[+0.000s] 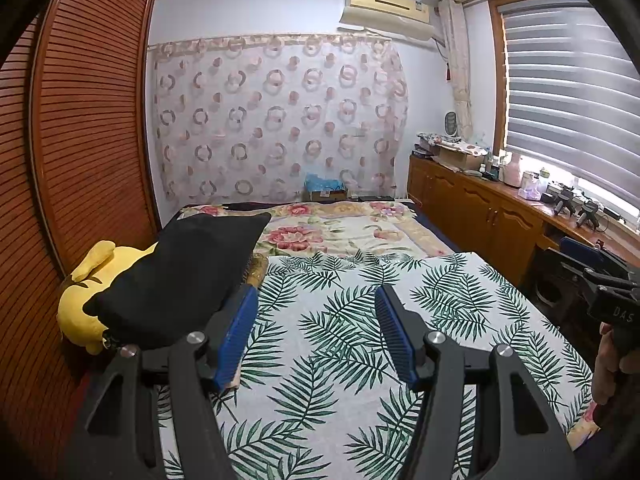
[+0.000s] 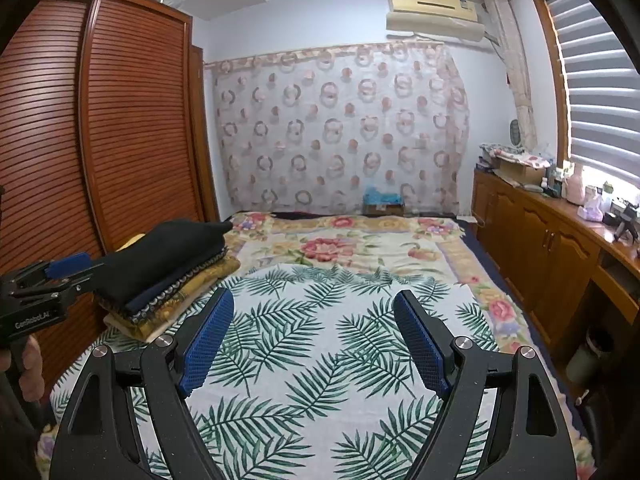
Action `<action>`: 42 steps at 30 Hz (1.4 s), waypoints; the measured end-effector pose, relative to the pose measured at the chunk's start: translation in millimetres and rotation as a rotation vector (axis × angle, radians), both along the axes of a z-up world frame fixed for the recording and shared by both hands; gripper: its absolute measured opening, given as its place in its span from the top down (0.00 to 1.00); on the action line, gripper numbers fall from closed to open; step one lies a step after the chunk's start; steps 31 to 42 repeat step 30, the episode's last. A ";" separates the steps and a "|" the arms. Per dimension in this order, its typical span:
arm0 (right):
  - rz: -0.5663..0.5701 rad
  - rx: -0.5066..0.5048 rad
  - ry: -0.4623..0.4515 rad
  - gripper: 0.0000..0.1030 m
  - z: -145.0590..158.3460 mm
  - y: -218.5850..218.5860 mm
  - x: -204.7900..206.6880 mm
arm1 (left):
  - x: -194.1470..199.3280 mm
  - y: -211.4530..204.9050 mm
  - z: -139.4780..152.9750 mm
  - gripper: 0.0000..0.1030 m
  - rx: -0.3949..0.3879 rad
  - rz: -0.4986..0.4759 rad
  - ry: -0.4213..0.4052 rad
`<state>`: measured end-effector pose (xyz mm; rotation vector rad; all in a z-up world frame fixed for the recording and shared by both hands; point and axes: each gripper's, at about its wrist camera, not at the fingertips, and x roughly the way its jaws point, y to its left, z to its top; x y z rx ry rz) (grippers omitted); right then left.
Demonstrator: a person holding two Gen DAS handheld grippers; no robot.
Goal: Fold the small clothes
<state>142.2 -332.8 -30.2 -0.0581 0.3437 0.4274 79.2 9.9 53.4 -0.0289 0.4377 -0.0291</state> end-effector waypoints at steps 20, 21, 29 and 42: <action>-0.013 0.002 -0.006 0.18 1.7 1.3 -1.5 | -2.9 -3.9 3.9 0.42 0.005 0.003 -0.009; -0.013 0.001 -0.006 0.18 2.2 1.5 -1.8 | -3.5 -4.0 4.0 0.42 0.005 0.003 -0.008; -0.016 0.003 -0.006 0.18 2.8 0.6 -2.0 | -4.5 -4.3 4.3 0.42 0.004 0.004 -0.009; -0.016 0.004 -0.006 0.18 3.7 0.6 -2.4 | -4.6 -4.4 4.5 0.42 0.003 0.003 -0.009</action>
